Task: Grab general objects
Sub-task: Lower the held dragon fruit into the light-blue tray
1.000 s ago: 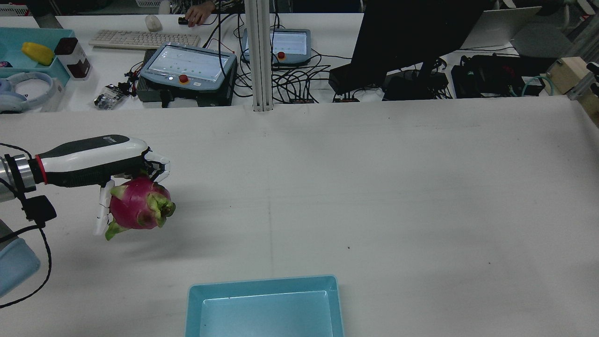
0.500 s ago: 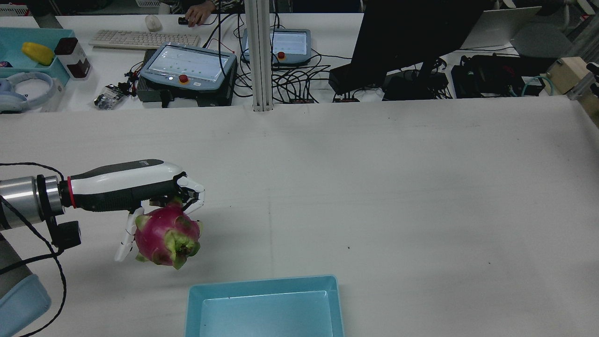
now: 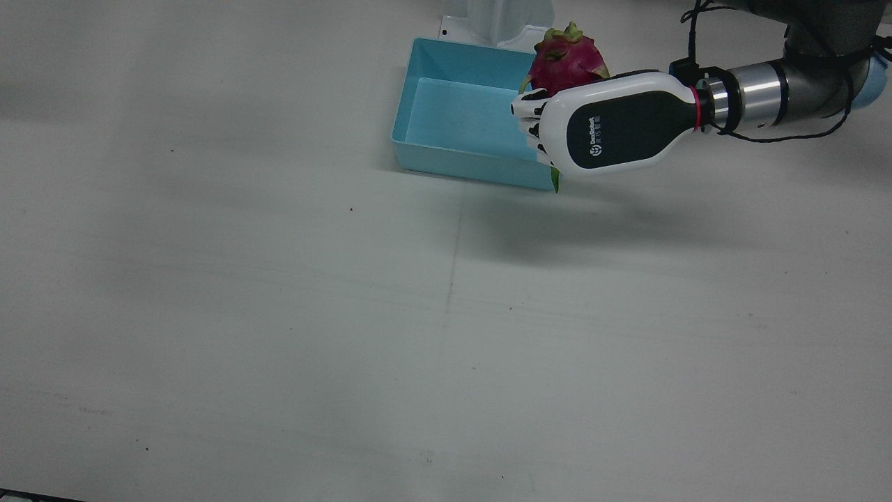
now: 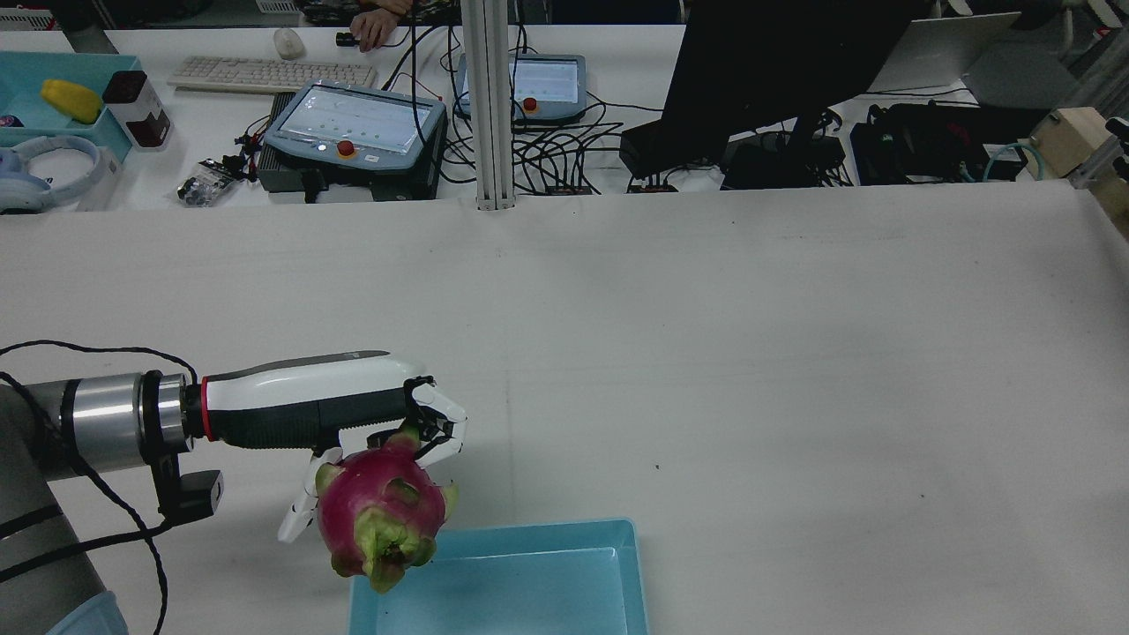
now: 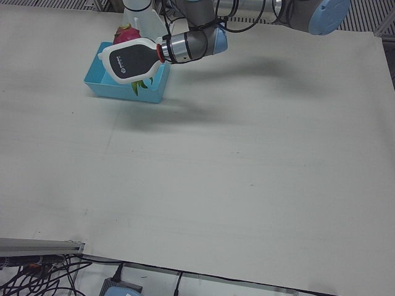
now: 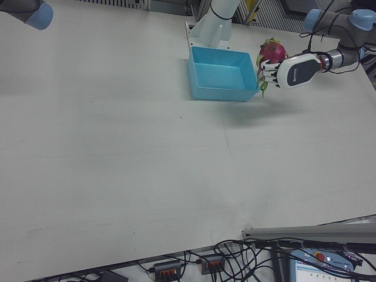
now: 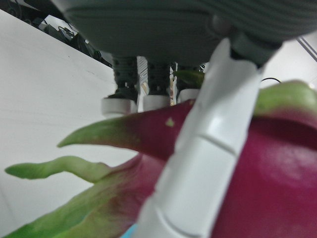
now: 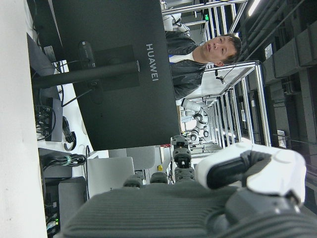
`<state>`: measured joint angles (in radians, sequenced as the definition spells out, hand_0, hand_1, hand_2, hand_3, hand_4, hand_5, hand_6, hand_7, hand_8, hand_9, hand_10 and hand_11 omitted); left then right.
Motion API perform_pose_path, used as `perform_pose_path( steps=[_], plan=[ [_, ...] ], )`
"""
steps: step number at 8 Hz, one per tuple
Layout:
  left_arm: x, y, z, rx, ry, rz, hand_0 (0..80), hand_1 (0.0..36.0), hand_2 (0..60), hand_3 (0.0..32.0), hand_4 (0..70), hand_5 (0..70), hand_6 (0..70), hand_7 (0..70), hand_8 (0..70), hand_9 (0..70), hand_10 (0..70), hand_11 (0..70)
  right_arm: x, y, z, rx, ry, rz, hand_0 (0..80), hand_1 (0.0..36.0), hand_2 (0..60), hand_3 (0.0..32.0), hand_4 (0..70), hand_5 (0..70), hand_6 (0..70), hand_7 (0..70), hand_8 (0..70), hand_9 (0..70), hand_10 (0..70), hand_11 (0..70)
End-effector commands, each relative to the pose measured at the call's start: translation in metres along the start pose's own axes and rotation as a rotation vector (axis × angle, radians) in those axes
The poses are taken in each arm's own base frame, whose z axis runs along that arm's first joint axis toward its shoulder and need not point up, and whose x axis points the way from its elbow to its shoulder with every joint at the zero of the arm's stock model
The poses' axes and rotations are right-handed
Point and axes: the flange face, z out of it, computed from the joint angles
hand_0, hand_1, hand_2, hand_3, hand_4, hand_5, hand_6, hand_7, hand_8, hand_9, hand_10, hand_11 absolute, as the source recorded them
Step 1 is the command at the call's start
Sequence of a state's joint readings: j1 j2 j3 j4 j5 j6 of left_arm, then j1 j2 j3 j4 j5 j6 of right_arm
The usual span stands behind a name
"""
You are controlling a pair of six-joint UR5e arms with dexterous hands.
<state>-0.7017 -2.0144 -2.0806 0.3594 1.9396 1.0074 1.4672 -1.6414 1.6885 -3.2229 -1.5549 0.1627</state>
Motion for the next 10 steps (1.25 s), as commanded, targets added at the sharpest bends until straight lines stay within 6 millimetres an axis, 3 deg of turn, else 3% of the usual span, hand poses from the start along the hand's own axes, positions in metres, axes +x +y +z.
perform_pose_path(
  steps=[1, 3, 5, 6, 7, 8, 9, 10],
  plan=[
    [0.001, 0.059, 0.039, -0.122, 0.042, -0.085, 75.1, 36.0, 60.0, 0.0, 59.0, 70.0, 70.0, 70.0, 70.0, 70.0, 61.9, 70.0, 0.000, 0.000, 0.000, 0.000, 0.001, 0.000, 0.0, 0.0, 0.0, 0.0, 0.0, 0.0, 0.0, 0.0, 0.0, 0.0, 0.0, 0.0],
    [0.004, 0.072, 0.052, -0.149, 0.065, -0.095, 80.0, 36.0, 60.0, 0.0, 59.3, 70.0, 70.0, 70.0, 70.0, 70.0, 60.4, 70.0, 0.000, 0.000, 0.000, 0.000, 0.000, 0.001, 0.0, 0.0, 0.0, 0.0, 0.0, 0.0, 0.0, 0.0, 0.0, 0.0, 0.0, 0.0],
    [-0.022, 0.092, 0.083, -0.281, 0.139, -0.184, 79.7, 36.0, 60.0, 0.0, 58.9, 70.0, 70.0, 70.0, 70.0, 70.0, 58.4, 70.0, -0.001, 0.000, 0.000, 0.001, -0.002, 0.001, 0.0, 0.0, 0.0, 0.0, 0.0, 0.0, 0.0, 0.0, 0.0, 0.0, 0.0, 0.0],
    [-0.026, 0.089, 0.081, -0.284, 0.147, -0.183, 60.2, 36.0, 60.0, 0.0, 46.0, 70.0, 70.0, 70.0, 51.6, 68.2, 37.2, 55.2, 0.000, -0.001, 0.000, 0.001, 0.001, 0.000, 0.0, 0.0, 0.0, 0.0, 0.0, 0.0, 0.0, 0.0, 0.0, 0.0, 0.0, 0.0],
    [-0.026, 0.086, 0.078, -0.278, 0.146, -0.181, 60.9, 36.0, 60.0, 0.0, 30.3, 48.3, 33.8, 50.8, 21.7, 28.2, 15.9, 26.3, 0.000, 0.000, 0.000, -0.002, 0.000, 0.000, 0.0, 0.0, 0.0, 0.0, 0.0, 0.0, 0.0, 0.0, 0.0, 0.0, 0.0, 0.0],
    [-0.023, 0.085, 0.077, -0.279, 0.149, -0.184, 60.3, 36.0, 60.0, 0.0, 25.8, 40.7, 24.2, 34.7, 14.1, 17.0, 12.3, 21.1, 0.000, 0.000, 0.000, 0.001, 0.000, 0.000, 0.0, 0.0, 0.0, 0.0, 0.0, 0.0, 0.0, 0.0, 0.0, 0.0, 0.0, 0.0],
    [-0.020, 0.084, 0.076, -0.280, 0.152, -0.190, 56.3, 36.0, 60.0, 0.0, 17.1, 24.5, 11.7, 10.4, 5.0, 2.8, 4.9, 10.2, -0.001, 0.000, 0.000, -0.001, -0.002, 0.000, 0.0, 0.0, 0.0, 0.0, 0.0, 0.0, 0.0, 0.0, 0.0, 0.0, 0.0, 0.0],
    [-0.017, 0.081, 0.075, -0.276, 0.156, -0.191, 52.3, 35.8, 60.0, 0.0, 13.1, 18.7, 7.7, 4.1, 2.7, 0.2, 2.8, 6.7, 0.000, 0.000, 0.000, -0.002, 0.000, 0.000, 0.0, 0.0, 0.0, 0.0, 0.0, 0.0, 0.0, 0.0, 0.0, 0.0, 0.0, 0.0]
  ],
)
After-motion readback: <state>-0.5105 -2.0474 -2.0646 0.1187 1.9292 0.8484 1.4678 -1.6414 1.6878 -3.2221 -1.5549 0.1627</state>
